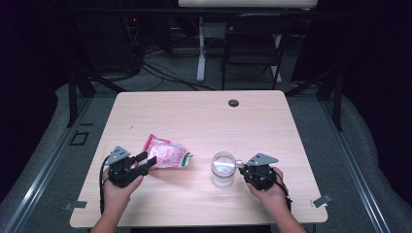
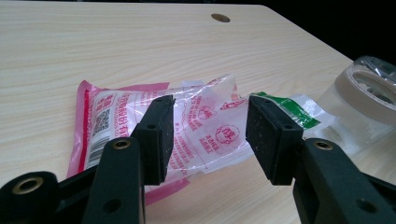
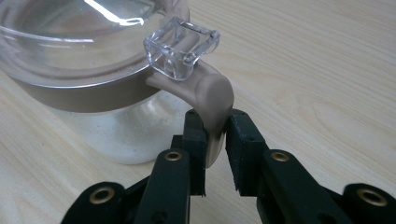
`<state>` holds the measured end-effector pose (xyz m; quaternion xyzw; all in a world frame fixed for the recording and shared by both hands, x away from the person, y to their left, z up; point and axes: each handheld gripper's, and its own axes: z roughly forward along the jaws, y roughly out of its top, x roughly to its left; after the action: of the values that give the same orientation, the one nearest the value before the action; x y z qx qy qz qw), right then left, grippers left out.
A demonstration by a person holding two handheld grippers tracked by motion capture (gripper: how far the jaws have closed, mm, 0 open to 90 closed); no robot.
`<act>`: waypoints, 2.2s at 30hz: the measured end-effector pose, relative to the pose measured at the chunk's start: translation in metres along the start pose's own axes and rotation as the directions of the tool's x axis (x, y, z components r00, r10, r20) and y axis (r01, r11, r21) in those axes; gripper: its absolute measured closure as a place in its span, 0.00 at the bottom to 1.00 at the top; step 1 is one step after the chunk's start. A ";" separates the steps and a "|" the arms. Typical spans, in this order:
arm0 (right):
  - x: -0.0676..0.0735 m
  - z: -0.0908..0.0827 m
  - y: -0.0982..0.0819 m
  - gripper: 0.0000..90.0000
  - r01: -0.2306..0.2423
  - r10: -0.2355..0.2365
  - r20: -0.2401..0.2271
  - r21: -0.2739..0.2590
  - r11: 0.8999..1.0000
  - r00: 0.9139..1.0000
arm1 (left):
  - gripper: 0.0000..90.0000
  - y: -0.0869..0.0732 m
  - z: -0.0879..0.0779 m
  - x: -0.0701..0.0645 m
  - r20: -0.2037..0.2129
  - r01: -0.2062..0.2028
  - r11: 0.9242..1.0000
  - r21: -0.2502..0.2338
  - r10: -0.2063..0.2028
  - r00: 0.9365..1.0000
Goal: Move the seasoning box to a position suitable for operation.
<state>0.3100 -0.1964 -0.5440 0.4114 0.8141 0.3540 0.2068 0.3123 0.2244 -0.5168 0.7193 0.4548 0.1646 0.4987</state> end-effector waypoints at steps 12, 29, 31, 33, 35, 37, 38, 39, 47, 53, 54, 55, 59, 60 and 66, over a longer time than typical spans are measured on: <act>0.006 0.005 0.003 0.87 0.031 -0.031 -0.032 -0.011 0.999 0.999 | 0.58 0.000 0.002 -0.003 -0.030 -0.029 0.999 0.026 0.030 0.999; 0.002 -0.014 0.009 0.63 0.025 -0.027 -0.080 -0.030 0.999 0.996 | 0.60 0.013 0.003 -0.014 -0.035 -0.057 0.997 0.047 0.059 0.998; 0.002 -0.018 0.011 0.63 0.020 -0.022 -0.084 -0.024 1.000 0.996 | 0.61 0.017 0.004 -0.017 -0.033 -0.064 0.997 0.052 0.066 0.997; 0.002 -0.028 0.015 0.66 0.018 -0.021 -0.059 -0.039 0.999 0.998 | 0.63 0.022 0.006 -0.023 -0.021 -0.080 0.995 0.054 0.081 0.996; 0.001 -0.041 0.023 0.67 0.005 -0.007 -0.041 -0.058 0.998 0.999 | 0.63 0.029 0.011 -0.031 0.000 -0.086 0.995 0.051 0.086 0.996; -0.001 -0.044 0.026 0.67 0.000 -0.002 -0.036 -0.058 0.998 0.999 | 0.64 0.033 0.015 -0.035 0.013 -0.086 0.995 0.055 0.086 0.996; -0.002 -0.047 0.030 0.68 -0.044 0.042 -0.034 -0.047 0.998 0.999 | 0.65 0.034 0.017 -0.037 0.019 -0.089 0.994 0.056 0.088 0.996; -0.004 -0.049 0.033 0.69 -0.061 0.060 -0.030 -0.043 0.997 0.998 | 0.66 0.037 0.022 -0.041 0.033 -0.089 0.994 0.059 0.087 0.996; -0.008 -0.047 0.062 0.84 -0.173 0.171 -0.027 -0.067 0.983 0.985 | 0.83 0.047 0.050 -0.067 0.109 -0.139 0.985 0.101 0.128 0.986; 0.005 -0.040 0.063 0.86 -0.167 0.164 -0.047 -0.062 0.984 0.985 | 0.95 0.037 0.054 -0.083 0.146 -0.191 0.975 0.113 0.174 0.974; 0.008 -0.038 0.061 0.86 -0.165 0.163 -0.044 -0.061 0.984 0.986 | 0.97 0.036 0.054 -0.085 0.149 -0.202 0.972 0.120 0.184 0.972; 0.009 -0.037 0.060 0.86 -0.159 0.156 -0.044 -0.053 0.986 0.987 | 0.98 0.033 0.055 -0.087 0.155 -0.204 0.971 0.125 0.184 0.971; 0.014 -0.034 0.056 0.87 -0.161 0.158 -0.051 -0.056 0.985 0.986 | 1.00 0.026 0.058 -0.093 0.186 -0.216 0.966 0.145 0.188 0.964; 0.015 -0.033 0.055 0.87 -0.155 0.152 -0.054 -0.057 0.986 0.987 | 1.00 0.025 0.059 -0.094 0.190 -0.222 0.964 0.150 0.192 0.963; 0.018 -0.031 0.052 0.87 -0.154 0.150 -0.059 -0.071 0.985 0.987 | 1.00 0.017 0.062 -0.100 0.221 -0.234 0.956 0.179 0.192 0.956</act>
<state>0.3074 -0.1733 -0.4851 0.4547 0.7714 0.4103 0.1727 0.3104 0.1059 -0.5079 0.8243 0.3359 0.0967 0.4453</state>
